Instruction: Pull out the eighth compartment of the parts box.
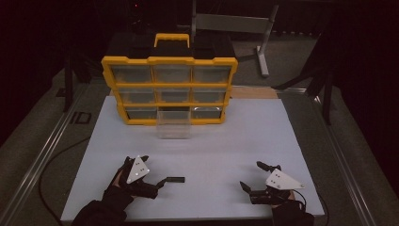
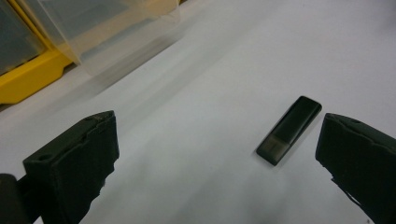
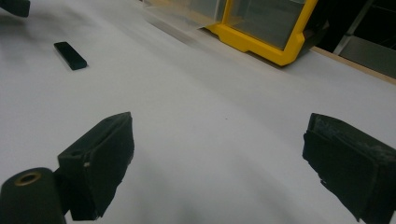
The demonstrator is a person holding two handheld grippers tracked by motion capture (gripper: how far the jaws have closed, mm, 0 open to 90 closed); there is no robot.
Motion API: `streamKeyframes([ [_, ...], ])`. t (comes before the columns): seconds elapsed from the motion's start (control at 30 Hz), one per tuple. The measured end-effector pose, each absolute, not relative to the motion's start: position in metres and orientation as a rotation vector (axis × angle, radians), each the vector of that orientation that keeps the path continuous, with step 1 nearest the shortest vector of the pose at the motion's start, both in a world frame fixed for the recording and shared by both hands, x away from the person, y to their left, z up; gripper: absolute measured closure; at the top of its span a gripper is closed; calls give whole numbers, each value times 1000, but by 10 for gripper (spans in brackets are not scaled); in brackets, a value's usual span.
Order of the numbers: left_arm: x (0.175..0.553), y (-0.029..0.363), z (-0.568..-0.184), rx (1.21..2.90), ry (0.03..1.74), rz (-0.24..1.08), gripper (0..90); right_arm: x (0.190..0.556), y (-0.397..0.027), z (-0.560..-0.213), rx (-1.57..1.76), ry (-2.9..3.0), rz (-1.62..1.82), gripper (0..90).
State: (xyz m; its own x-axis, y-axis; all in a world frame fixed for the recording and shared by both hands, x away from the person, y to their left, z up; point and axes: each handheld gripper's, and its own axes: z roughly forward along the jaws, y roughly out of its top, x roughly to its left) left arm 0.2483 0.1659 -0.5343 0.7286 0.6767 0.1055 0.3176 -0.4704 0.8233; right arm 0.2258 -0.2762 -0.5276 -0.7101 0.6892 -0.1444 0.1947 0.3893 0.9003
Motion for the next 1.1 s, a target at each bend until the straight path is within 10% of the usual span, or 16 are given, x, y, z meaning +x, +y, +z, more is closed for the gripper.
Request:
streamKeyframes([
  [1.1, 246, 166, -538, 2077, 748, 538, 0, 225, -275, -527, 747, 2153, 1288, 89],
])
